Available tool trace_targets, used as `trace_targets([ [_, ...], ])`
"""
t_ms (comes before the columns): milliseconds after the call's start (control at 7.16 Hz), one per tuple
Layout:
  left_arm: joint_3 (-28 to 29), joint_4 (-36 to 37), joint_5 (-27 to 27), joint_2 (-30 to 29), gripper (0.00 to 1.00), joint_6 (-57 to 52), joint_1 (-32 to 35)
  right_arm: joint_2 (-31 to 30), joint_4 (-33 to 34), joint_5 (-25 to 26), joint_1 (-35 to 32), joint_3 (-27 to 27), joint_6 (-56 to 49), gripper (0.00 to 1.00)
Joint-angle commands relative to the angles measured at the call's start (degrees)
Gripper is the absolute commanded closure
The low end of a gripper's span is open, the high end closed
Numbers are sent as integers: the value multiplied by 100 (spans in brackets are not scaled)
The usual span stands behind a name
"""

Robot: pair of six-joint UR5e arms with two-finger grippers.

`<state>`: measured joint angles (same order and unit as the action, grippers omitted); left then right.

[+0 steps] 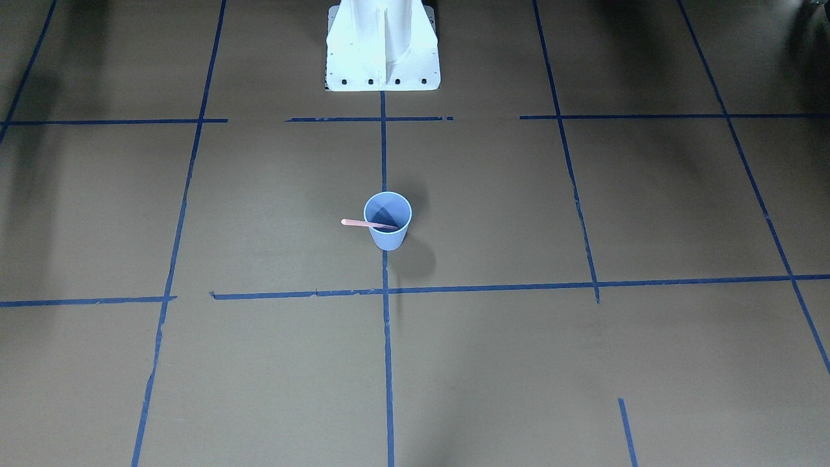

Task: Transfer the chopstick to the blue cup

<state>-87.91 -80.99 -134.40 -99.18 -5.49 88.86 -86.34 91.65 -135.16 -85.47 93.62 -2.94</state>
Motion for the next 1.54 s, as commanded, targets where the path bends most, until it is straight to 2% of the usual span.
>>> trace_targets([
  [0, -218, 56, -7, 127, 0, 4, -1, -375, -156, -19, 4, 438, 83, 0],
  [419, -280, 4, 19, 303, 0, -4, -1, -402, -156, -19, 4, 412, 74, 0],
  [838, -989, 82, 28, 750, 0, -13, 17, -410, -156, -10, 4, 368, 48, 0],
  [1397, -1009, 13, 19, 760, 0, -4, -1, -533, -156, -1, -5, 350, 4, 0],
])
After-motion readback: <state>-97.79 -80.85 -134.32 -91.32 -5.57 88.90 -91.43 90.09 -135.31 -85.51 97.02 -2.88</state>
